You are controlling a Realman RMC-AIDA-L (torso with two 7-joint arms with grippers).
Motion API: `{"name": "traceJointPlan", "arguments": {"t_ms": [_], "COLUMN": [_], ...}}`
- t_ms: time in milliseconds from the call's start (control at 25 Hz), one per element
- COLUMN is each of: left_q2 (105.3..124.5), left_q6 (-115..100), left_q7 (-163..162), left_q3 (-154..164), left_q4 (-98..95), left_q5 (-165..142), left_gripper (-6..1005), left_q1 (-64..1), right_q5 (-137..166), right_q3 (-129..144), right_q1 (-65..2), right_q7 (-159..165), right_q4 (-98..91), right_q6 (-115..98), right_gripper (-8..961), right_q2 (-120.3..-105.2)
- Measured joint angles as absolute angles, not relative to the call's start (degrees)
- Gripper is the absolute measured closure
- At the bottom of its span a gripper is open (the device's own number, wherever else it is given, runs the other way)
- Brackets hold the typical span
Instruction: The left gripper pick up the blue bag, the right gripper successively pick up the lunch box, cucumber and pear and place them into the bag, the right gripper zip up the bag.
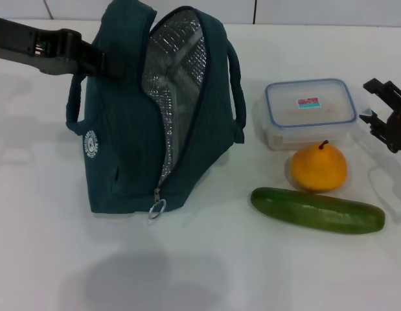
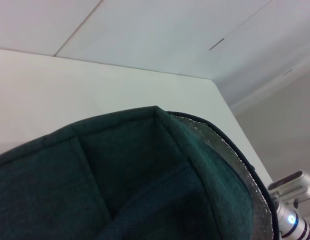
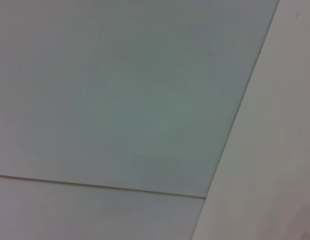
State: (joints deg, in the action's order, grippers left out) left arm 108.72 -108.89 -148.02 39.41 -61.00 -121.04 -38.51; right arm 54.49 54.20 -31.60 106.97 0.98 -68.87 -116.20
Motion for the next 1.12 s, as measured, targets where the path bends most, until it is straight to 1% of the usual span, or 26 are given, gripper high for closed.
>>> {"name": "traceJointPlan", "arguments": {"t_ms": [600,920,1120], "left_q2": [108.71,108.71,108.71], "left_q6": [-108.89,-108.89,-108.89], "left_q7": [-148.05,-148.01,-147.77], "left_q3": [39.57,39.64,39.72], "left_q4": [-61.02,-60.99,-60.99], "left_q5": [-120.93,-120.93,-120.93], "left_gripper": [960,960,960], "left_q1": [-39.17,-39.2,-39.2], "right_q5": [54.49,54.49,54.51], "right_q3": [54.2,54.24,55.92], "right_q1": [-36.37,-37.24,-36.96], "right_q7": [107.3,107.18,106.45], "right_q4": [1.28,1.21,0.21], "right_q6": [-63.95,-62.99,-62.9], "right_gripper": [186,186,265], "right_q2": [-116.19,-116.19,-116.19]}}
